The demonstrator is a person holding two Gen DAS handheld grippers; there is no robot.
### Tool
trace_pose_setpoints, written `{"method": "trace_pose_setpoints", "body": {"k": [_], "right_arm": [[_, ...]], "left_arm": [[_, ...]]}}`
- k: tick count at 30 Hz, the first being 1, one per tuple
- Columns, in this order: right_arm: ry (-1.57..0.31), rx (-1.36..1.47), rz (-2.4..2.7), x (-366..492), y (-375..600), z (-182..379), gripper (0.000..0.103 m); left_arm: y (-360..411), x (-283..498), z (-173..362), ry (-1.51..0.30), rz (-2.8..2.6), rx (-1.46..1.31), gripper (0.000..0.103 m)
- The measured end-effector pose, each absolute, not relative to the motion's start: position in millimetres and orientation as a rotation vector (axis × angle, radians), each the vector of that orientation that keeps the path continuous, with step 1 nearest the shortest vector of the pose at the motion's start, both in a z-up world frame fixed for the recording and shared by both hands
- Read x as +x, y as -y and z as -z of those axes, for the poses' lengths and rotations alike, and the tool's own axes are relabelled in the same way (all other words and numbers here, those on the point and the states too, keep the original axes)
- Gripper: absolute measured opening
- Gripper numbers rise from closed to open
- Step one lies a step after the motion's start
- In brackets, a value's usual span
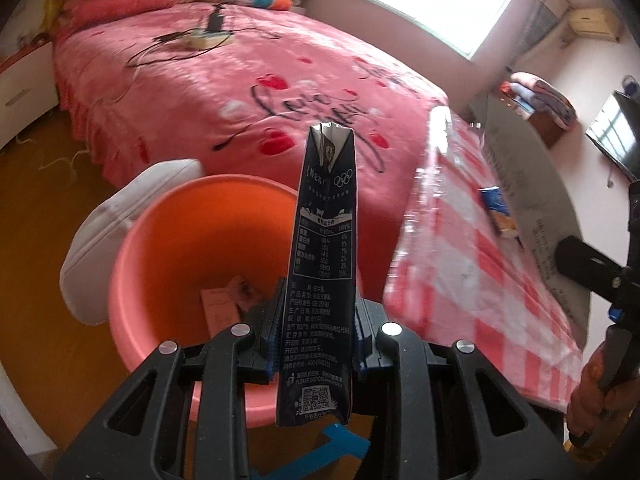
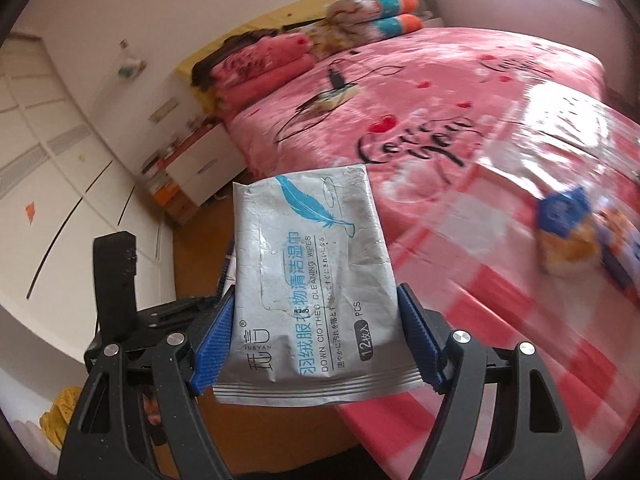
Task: Collect trash
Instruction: 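Carry the carton and wipes packet to the orange bucket and release both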
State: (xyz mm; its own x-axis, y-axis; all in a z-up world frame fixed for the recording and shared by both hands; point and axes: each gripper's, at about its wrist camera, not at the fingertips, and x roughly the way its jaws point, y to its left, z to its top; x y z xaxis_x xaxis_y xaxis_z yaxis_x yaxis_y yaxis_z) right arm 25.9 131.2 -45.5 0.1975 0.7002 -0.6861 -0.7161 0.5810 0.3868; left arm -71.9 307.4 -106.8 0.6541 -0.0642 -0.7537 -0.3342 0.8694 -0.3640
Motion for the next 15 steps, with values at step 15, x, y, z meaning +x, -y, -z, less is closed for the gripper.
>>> {"method": "trace_pose_setpoints", "body": {"k": [15], "right_arm": [[-0.994,-0.018,-1.032,37.3,-180.4,77.1,0.092]], "left_arm": [[-352.0,-89.0,143.5,-0.918,-0.381,-0.515,0.063]]}}
